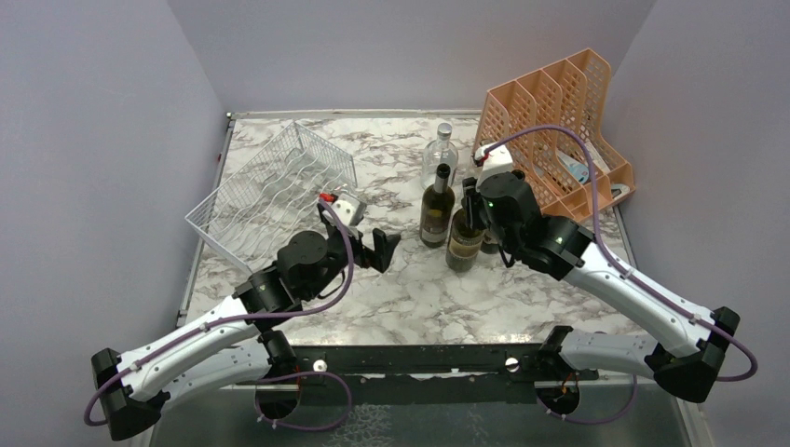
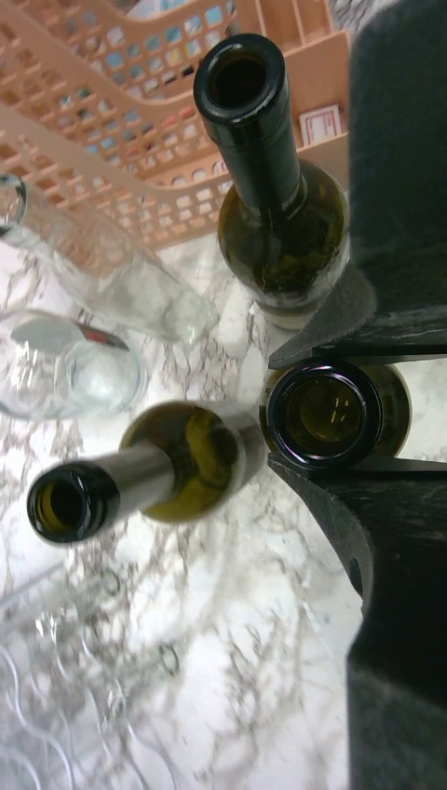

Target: Put the wine bottle on the wine rack

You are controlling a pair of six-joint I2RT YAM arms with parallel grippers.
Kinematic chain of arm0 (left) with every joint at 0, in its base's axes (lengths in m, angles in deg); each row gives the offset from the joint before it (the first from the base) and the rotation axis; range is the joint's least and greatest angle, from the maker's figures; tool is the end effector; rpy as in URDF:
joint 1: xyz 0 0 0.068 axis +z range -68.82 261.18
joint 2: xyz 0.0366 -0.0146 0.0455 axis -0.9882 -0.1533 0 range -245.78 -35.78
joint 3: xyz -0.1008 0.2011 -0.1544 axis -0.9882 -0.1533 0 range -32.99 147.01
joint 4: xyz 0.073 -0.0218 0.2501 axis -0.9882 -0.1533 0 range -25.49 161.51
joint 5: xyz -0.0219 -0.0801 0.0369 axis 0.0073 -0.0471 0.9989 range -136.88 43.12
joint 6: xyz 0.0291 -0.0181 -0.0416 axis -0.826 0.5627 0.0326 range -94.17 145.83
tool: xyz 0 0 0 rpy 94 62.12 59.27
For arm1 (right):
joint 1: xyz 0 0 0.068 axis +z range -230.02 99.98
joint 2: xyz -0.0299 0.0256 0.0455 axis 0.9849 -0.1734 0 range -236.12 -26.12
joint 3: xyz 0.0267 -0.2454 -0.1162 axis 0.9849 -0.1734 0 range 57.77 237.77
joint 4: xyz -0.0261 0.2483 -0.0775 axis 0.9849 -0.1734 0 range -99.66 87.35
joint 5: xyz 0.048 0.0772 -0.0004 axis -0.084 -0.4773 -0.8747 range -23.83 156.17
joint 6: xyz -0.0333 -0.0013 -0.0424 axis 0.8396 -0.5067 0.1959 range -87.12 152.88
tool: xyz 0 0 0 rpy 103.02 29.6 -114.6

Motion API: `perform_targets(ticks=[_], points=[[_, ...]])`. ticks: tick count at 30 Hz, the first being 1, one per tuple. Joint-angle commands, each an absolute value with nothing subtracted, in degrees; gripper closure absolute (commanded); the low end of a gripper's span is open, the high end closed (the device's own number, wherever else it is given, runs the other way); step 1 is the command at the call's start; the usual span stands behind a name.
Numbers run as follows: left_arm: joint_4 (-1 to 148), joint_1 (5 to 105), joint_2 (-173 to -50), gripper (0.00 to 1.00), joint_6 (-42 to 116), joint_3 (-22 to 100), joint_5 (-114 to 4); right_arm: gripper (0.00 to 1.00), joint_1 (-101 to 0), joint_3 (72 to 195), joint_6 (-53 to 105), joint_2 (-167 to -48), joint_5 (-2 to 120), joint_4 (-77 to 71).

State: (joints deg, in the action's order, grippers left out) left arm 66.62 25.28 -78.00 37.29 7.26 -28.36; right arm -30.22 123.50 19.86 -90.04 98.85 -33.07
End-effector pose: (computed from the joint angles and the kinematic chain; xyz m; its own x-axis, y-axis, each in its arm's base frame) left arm 0.1093 -0.1413 0.3296 -0.1865 -0.0607 -0.9806 0.5829 0.7966 -0.1602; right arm 0.1685 0.1695 0.3686 -0.3769 -0.1522 -0.9137 -0.2584 0.9645 -0.0541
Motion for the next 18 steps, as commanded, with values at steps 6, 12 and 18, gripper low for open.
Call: perform_targets(ticks=[6,12,18], points=[[87.0,25.3,-87.7,0.01,42.7,0.1,-46.5,0.99,-30.3,125.0,21.3,-84.8,78.2,-29.2],[91.1,25.2,-93.4,0.01,40.0,-1.6,-52.5,0.99,-30.3,126.0,20.2,-84.7,72.2,-27.5],[92.6,25.2,-95.3,0.01,37.0,-2.8,-57.0,0.99,-30.3,126.9,18.6,-84.1,67.6,-25.6]])
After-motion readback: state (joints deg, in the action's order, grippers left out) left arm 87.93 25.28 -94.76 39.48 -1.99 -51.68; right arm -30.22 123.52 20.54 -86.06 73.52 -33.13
